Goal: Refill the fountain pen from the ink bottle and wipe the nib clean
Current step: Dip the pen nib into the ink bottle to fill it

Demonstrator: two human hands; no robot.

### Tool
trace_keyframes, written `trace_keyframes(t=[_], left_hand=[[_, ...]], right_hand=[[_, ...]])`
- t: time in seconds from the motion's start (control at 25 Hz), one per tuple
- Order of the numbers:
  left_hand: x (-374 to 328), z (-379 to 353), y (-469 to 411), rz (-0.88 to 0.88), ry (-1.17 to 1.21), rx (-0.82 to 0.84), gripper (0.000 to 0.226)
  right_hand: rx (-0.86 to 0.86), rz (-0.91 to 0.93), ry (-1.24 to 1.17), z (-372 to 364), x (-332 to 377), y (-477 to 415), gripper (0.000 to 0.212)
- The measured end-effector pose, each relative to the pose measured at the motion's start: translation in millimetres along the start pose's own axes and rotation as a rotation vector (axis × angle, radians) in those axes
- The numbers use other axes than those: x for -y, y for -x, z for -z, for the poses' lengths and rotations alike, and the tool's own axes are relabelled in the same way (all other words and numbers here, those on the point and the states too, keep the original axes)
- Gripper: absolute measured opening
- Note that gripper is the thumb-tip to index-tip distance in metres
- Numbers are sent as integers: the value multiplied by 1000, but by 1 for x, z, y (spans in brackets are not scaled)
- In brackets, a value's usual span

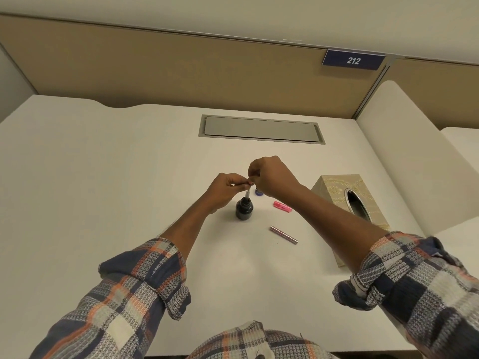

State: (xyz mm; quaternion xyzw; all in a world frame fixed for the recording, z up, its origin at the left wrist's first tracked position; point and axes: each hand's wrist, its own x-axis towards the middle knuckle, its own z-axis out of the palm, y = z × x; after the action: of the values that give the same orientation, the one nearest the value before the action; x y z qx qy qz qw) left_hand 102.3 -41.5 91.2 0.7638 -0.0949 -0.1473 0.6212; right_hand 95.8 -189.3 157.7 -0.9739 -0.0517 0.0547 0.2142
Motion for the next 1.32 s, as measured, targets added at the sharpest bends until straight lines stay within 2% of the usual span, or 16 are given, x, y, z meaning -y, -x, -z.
trace_keyframes(t=[1.32], left_hand=[[25, -6, -4, -13, 23, 20, 19]], right_hand=[[22, -10, 27, -11, -6, 1, 10]])
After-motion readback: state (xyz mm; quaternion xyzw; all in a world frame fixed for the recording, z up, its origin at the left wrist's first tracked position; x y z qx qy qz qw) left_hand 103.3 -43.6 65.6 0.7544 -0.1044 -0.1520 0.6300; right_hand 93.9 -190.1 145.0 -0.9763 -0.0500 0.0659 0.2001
